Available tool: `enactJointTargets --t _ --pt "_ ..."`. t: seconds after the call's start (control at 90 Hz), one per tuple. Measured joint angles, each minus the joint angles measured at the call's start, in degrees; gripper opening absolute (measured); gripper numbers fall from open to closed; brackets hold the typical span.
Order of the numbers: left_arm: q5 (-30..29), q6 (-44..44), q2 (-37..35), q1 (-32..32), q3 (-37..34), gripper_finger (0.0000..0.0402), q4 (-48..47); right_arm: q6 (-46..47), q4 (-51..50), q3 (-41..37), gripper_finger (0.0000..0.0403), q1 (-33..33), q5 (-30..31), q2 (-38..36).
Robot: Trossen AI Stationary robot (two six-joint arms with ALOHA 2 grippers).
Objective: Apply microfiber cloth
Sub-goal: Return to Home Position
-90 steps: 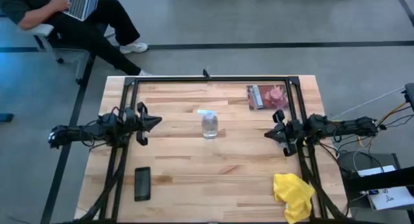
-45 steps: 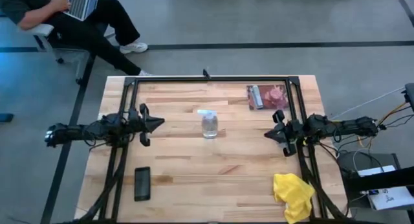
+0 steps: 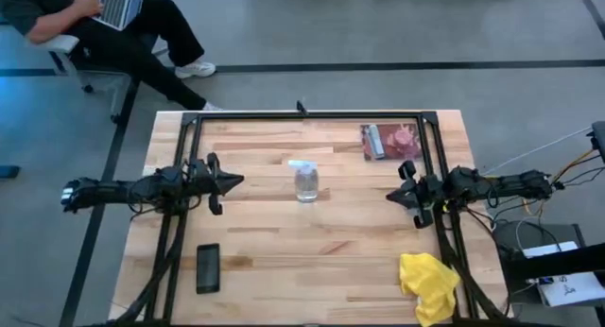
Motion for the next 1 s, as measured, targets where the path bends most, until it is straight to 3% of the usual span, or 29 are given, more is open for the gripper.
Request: enactJointTargets --t 1.0 --pt "0.0 0.0 6.3 0.0 0.0 0.0007 0.0 0.0 0.0 0.0 0.0003 0.0 0.0 0.0"
